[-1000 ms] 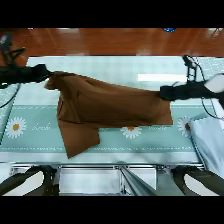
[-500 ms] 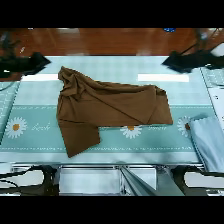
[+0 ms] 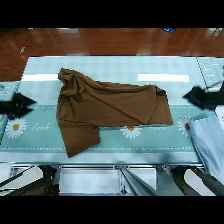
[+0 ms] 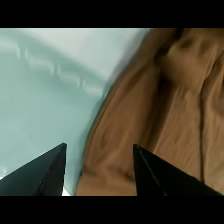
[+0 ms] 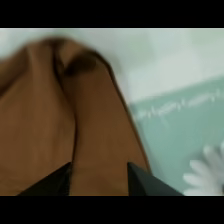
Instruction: Fold the shirts.
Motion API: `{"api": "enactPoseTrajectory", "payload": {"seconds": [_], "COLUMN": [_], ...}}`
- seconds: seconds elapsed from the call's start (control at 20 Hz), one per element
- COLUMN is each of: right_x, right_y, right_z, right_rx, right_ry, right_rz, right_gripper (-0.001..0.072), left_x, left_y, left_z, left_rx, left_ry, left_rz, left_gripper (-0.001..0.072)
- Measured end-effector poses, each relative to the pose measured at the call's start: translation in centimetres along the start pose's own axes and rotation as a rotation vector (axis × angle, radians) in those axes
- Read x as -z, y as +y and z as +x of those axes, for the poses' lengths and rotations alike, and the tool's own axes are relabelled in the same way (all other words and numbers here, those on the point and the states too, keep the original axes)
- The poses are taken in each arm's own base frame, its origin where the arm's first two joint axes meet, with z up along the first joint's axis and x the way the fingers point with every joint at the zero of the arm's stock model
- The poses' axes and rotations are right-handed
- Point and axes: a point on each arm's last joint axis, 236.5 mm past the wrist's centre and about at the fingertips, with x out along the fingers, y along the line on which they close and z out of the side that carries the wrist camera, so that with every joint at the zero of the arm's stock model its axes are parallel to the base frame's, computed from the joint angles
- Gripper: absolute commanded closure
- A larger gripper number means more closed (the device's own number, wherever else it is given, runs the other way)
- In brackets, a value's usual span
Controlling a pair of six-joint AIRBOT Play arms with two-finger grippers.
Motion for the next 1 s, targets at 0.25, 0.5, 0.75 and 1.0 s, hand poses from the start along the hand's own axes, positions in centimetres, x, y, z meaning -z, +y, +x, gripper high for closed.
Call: {"api": "enactPoseTrajectory", "payload": {"seconds": [0.25, 0.5, 0.75, 1.0], "right_x": [6.1, 7.8, 7.7, 7.4], "right_y": [0.9, 1.8, 1.9, -3.8], "right_z": [1.5, 1.8, 1.9, 1.5], "right_rx": [-0.096, -0.146, -0.151, 0.04], "right_ry": [0.06, 0.083, 0.07, 0.067], "right_rz": [0.006, -0.011, -0.018, 0.022], "right_gripper": [0.031, 0.031, 0.031, 0.031], "left_x": [5.5, 8.3, 9.9, 9.5], "left_y": [2.1, 0.4, -0.8, -1.0], "left_z": [2.9, 6.1, 9.0, 9.6], "left_rx": [0.042, 0.09, 0.084, 0.054], "left_ry": [0.151, 0.269, 0.331, 0.321], "left_rz": [-0.066, -0.045, -0.028, 0.0], "left_gripper": [0.0201, 0.0202, 0.0704, 0.0694]}}
